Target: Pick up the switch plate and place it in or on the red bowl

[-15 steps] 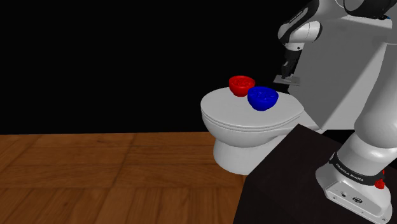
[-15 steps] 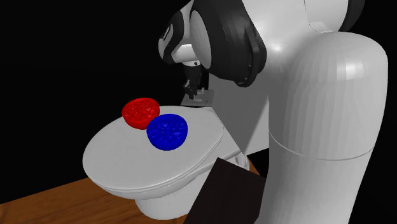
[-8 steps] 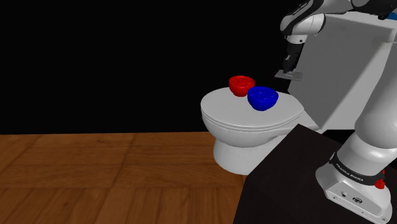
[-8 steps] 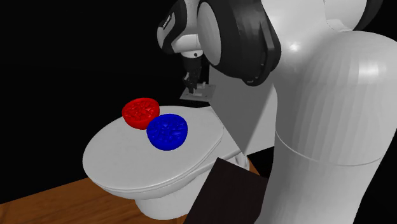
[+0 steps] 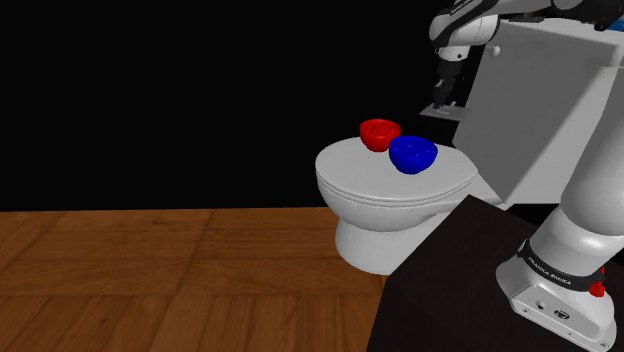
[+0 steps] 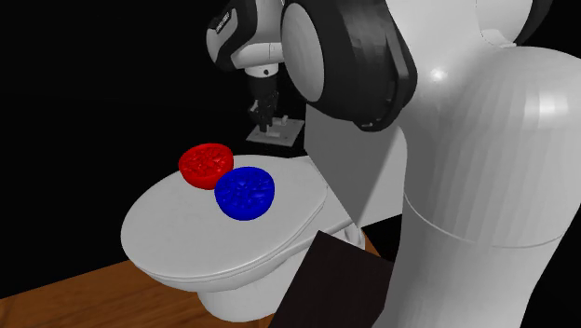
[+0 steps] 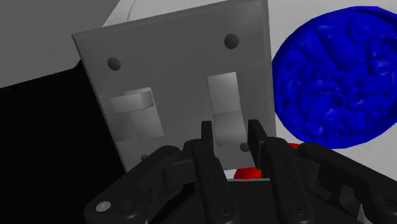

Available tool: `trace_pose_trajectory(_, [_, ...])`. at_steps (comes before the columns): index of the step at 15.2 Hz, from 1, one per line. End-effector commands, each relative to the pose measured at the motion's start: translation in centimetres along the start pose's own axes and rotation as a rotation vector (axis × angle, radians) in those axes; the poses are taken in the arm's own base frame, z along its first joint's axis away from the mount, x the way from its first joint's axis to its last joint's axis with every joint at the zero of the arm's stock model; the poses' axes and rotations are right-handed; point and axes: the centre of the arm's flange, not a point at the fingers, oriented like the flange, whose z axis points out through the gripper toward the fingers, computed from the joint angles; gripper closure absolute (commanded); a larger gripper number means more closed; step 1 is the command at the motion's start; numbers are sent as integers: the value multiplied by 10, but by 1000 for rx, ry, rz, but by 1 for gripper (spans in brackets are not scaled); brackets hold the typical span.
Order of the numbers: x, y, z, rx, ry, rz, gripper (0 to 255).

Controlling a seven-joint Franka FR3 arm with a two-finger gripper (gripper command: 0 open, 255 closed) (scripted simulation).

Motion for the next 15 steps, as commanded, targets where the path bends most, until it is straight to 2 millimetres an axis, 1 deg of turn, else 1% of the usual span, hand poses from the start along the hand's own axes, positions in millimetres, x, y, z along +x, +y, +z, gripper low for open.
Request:
trace_pose_trajectory(1, [22, -16, -3, 0, 0, 1, 255])
trace_pose_trajectory(15, [163, -134, -21, 0, 0, 1, 255])
